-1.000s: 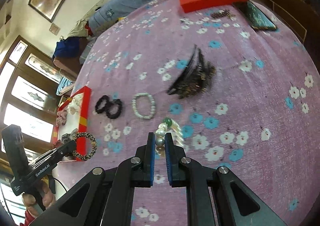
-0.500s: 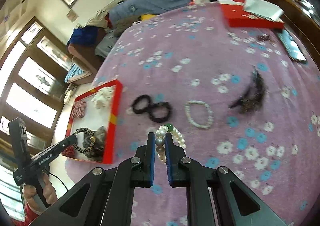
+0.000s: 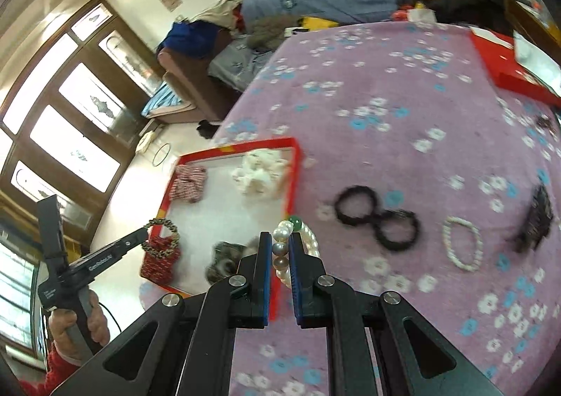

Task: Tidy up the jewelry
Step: 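Carry the pearl bracelet and leopard hair tie into the tray and release them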

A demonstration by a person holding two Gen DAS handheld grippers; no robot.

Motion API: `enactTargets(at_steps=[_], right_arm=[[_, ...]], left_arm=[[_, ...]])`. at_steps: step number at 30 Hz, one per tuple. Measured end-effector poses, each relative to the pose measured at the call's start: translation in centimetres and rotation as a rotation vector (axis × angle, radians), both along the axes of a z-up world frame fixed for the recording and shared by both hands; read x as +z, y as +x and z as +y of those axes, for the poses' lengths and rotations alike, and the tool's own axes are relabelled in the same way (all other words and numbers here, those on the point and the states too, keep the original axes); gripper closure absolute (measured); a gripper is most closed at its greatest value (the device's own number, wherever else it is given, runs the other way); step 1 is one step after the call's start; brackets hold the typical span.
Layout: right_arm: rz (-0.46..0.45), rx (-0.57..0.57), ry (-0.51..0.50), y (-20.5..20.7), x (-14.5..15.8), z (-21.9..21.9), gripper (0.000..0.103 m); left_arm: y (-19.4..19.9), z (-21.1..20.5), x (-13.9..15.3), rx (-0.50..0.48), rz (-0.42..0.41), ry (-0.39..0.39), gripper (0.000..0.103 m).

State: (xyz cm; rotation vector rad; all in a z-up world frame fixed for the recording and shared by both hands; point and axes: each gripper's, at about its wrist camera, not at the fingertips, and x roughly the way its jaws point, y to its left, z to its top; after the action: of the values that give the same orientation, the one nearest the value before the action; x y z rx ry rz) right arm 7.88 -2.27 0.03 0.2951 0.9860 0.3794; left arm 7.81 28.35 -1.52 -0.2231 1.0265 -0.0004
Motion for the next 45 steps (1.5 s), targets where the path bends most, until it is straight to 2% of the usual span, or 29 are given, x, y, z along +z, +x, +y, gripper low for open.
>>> enactTargets(at_steps=[7, 14, 19, 24, 28, 31, 42, 44, 45], right_arm=[[0.011, 0.100, -0.012, 2.5, -0.1, 6.6, 0.092], [0.038, 0.203, -0.051, 4.0, -1.4, 12.5, 0.092], [0.084, 0.251, -0.005, 4.9, -2.4, 15.6, 0.092], [0.152, 0.308, 0.051, 5.0, -4.4, 17.6, 0.092], [0.239, 0.307, -0.004, 5.0, -8.3, 18.2, 0.092], [0.266, 0.304, -0.050, 4.5, -10.1, 18.2, 0.092], [0.259, 0.413, -0.133, 1.9, -11.6, 20.7, 0.090], [0.235, 0.418, -0.157, 1.6, -11.2, 20.9, 0.089], [0.226, 0.421, -0.160, 1.5, -11.0, 21.0, 0.082]], left_arm=[[2.2, 3.4, -1.7, 0.029, 0.033, -0.004, 0.097], [3.5, 5.1, -3.7, 0.043, 0.065, 0.031, 0.097], [4.2, 5.8, -4.9, 0.049, 0.091, 0.040, 0.097], [4.9, 6.5, -6.0, 0.064, 0.116, 0.023, 0.097], [5.2, 6.7, -6.5, 0.076, 0.131, 0.019, 0.097], [5.2, 6.7, -6.5, 0.075, 0.133, 0.022, 0.097], [5.3, 6.0, -5.6, 0.076, 0.123, 0.043, 0.095], [5.1, 5.7, -5.0, 0.074, 0.117, 0.049, 0.088], [4.9, 5.6, -4.6, 0.077, 0.108, 0.051, 0.081]])
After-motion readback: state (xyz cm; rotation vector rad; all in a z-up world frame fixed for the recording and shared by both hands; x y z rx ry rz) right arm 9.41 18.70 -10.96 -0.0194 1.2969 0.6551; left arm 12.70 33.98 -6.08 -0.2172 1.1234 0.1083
